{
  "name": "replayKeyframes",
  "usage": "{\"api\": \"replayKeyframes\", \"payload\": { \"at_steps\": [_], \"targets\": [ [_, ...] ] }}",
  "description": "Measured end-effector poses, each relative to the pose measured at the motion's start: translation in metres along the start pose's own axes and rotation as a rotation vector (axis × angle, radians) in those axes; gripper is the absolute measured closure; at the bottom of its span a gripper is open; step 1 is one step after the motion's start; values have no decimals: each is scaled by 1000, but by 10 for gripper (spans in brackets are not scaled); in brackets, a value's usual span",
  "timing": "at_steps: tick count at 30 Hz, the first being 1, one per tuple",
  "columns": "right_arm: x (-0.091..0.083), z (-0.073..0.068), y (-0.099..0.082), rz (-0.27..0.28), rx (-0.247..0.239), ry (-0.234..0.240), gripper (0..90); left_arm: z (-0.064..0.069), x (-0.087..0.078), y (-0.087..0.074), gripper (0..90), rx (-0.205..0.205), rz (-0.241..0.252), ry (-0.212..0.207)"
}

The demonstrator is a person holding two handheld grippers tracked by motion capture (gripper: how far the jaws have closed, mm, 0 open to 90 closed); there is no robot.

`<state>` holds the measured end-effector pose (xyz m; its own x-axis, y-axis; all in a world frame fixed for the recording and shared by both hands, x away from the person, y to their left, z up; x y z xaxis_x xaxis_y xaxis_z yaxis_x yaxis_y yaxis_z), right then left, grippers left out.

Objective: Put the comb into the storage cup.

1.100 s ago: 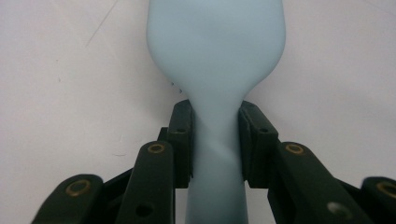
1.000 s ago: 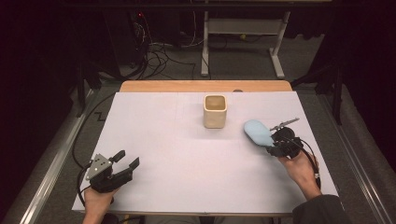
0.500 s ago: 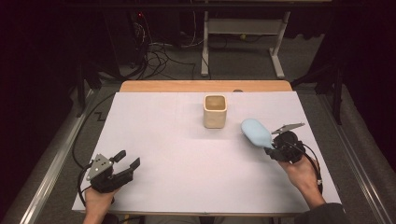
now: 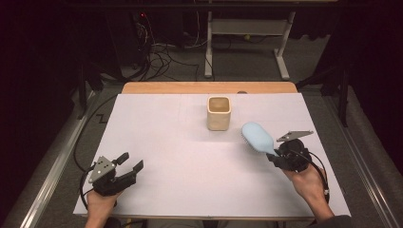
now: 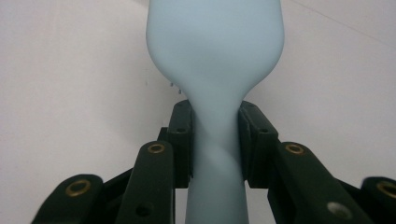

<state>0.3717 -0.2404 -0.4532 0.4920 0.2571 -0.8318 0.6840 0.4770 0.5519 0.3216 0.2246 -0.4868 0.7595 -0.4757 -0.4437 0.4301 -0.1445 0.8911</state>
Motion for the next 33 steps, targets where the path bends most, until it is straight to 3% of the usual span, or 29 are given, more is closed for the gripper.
{"api": "replayKeyframes", "payload": {
  "at_steps": [33],
  "targets": [
    [-3, -38, 5, 52, -59, 71, 700, 19, 7, 9, 344, 13, 11, -61]
  ]
}}
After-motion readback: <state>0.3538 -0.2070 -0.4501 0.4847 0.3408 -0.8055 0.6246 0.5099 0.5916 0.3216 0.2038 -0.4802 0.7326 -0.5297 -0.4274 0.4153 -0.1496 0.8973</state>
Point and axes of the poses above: each handheld gripper's, and its own axes: x roughly forward along the jaws, y roughly out of its top, z roughly to its right, the point moved 7 cm from there along x, roughly forward along the jaws, and after that the axes turned 3 degrees about -z, right-handed, at the moved point
